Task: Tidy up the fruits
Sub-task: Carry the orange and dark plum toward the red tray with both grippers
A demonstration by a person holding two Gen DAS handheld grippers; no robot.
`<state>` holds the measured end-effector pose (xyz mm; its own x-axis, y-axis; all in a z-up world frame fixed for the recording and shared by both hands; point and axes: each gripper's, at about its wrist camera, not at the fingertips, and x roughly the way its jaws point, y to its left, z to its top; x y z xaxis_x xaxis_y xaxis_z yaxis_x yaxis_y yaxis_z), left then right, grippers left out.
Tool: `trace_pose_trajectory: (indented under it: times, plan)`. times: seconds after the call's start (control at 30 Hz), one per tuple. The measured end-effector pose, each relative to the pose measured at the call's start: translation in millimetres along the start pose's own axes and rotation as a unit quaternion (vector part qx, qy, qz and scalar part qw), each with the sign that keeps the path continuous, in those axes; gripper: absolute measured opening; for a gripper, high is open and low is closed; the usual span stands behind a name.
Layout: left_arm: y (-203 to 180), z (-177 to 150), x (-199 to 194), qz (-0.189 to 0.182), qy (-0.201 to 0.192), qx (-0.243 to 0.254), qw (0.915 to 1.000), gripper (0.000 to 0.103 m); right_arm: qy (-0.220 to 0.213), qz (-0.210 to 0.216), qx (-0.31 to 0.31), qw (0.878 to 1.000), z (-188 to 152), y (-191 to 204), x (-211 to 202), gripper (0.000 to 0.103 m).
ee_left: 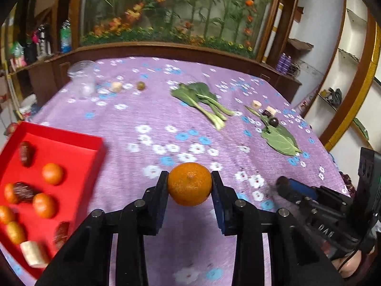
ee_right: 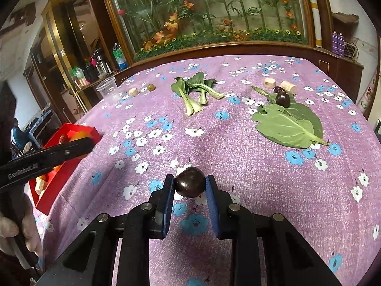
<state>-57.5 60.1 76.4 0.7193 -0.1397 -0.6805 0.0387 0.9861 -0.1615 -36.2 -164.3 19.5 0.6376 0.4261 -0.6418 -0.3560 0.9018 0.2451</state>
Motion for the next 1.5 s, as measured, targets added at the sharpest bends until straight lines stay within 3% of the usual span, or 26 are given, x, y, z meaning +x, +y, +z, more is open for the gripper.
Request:
trace_pose_trajectory:
  times: [0.47, 1.5]
  plan:
    - [19, -10, -44, 0.012, -0.028, -0.015, 0.9994, 0.033, 0.004, 0.021, 0.018, 1.000, -15, 34, -23, 0.029]
    - [59, -34, -113, 0.017, -0.077, -0.059, 0.9952, 0.033, -0.013, 0.038, -0.069, 0.997, -26, 135, -60, 0.029]
